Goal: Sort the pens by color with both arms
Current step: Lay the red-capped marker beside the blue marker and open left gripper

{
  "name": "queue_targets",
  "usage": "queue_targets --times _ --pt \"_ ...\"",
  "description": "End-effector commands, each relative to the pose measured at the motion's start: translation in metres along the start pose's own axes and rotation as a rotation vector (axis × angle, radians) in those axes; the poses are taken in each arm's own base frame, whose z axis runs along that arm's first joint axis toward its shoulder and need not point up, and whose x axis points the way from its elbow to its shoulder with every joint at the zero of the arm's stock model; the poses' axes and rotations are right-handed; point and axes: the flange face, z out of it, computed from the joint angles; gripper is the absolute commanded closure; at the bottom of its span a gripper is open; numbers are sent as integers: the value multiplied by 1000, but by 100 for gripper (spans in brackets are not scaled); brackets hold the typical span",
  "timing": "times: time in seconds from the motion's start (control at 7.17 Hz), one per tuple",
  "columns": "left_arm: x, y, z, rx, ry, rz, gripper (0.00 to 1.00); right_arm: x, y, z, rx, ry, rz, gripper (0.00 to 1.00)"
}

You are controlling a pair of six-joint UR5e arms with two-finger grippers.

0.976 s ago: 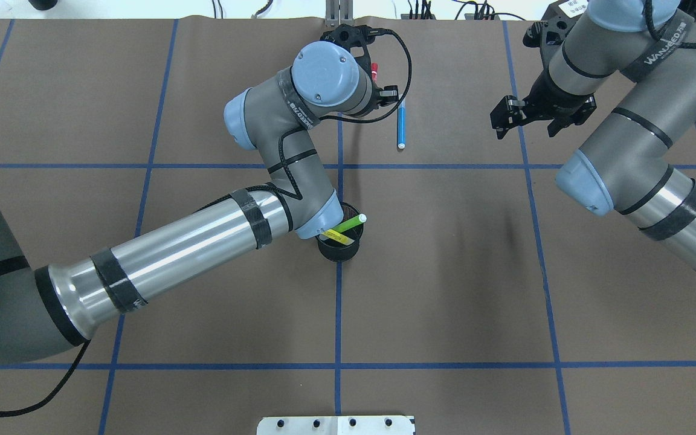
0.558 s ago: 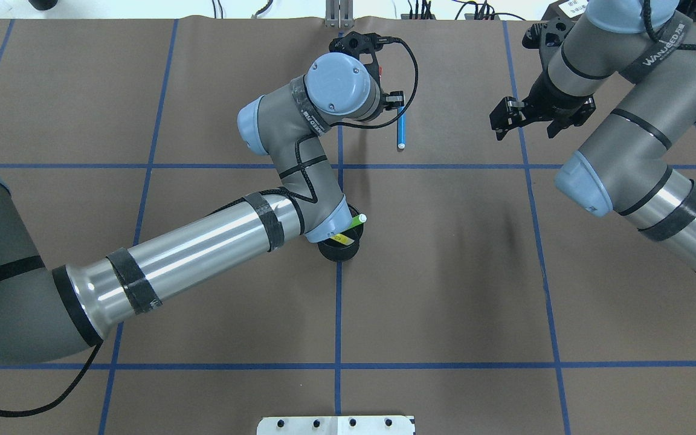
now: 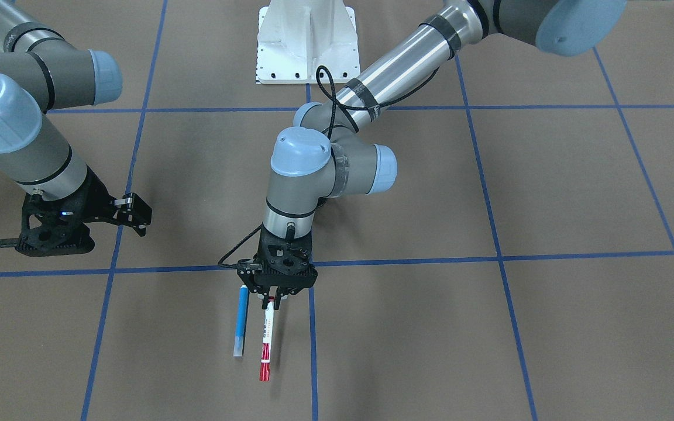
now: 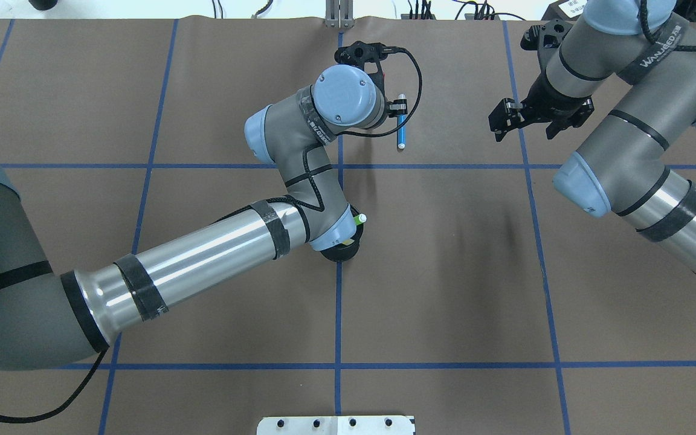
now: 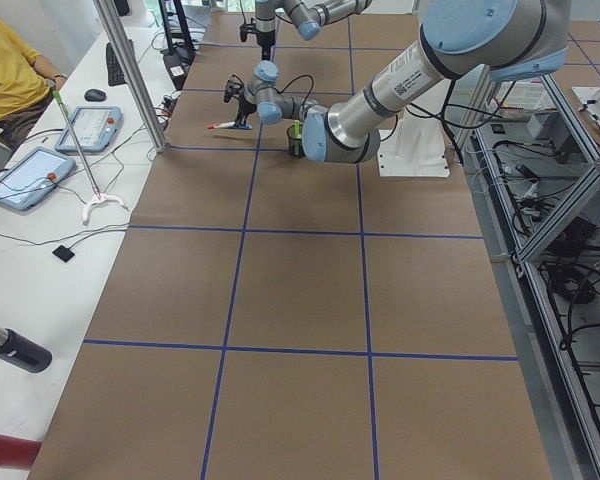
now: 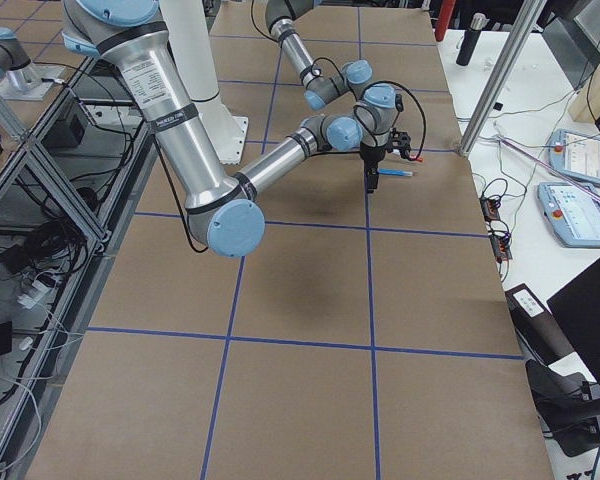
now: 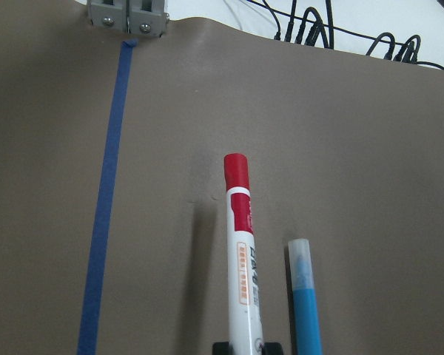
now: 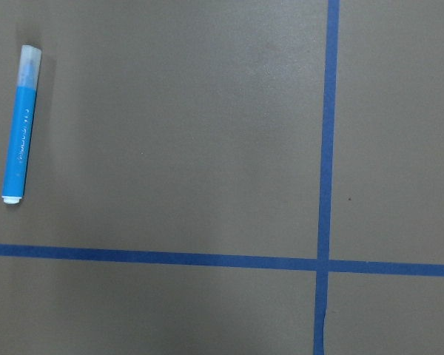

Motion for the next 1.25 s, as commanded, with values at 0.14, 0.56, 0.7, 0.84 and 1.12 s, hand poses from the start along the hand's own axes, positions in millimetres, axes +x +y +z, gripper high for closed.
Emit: queue_targets --times 0.14,0.56,0.7,0.84,1.12 --pt "9 22 3 -21 8 10 100 -3 1 3 -3 0 -2 1" --pt "6 23 4 -20 5 10 82 -3 1 5 2 -6 -2 1" --pt "5 23 5 -21 3 11 63 -3 1 6 1 -6 -3 1" --pt "4 23 6 -22 0 11 40 -4 1 5 1 -7 -3 1" --pt "2 23 6 -15 -4 11 16 -6 0 4 3 -9 -3 1"
